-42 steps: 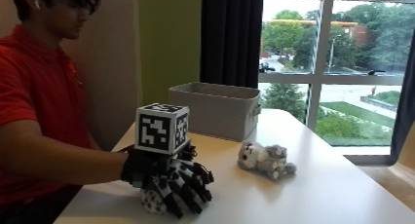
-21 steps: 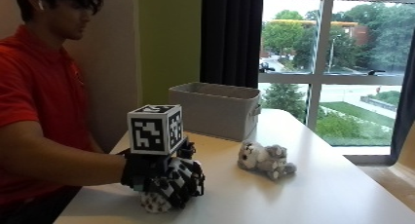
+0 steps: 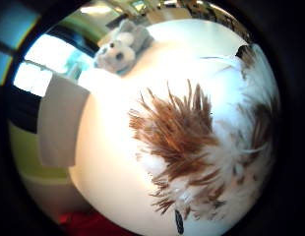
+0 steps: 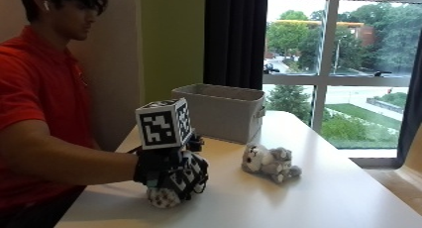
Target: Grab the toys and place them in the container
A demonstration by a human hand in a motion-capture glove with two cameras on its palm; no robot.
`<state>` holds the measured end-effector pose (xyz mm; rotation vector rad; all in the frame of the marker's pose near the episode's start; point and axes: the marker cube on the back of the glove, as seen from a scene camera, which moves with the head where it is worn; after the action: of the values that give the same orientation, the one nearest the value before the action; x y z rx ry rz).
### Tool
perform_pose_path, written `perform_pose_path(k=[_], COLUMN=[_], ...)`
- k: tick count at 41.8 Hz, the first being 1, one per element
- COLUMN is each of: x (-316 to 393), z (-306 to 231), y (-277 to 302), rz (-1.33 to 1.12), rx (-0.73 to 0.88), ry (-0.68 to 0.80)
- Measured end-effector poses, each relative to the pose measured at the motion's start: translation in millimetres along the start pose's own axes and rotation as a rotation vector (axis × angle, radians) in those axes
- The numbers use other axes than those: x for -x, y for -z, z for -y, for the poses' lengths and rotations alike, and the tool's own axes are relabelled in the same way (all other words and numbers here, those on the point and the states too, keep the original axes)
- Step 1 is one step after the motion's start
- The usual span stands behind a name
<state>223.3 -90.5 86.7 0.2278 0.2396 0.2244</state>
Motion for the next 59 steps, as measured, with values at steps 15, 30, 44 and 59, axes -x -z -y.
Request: perform_pose_path(k=[15,30,44,59], x=[57,119,192,290], z=[10,36,62,74], y=[48,119,168,192], rz=[0.089,0.105,0.164,0.214], rx=[-0.035,-0.149,-0.188,-0.168], ry=[0.11,0.226,0.355,0.436])
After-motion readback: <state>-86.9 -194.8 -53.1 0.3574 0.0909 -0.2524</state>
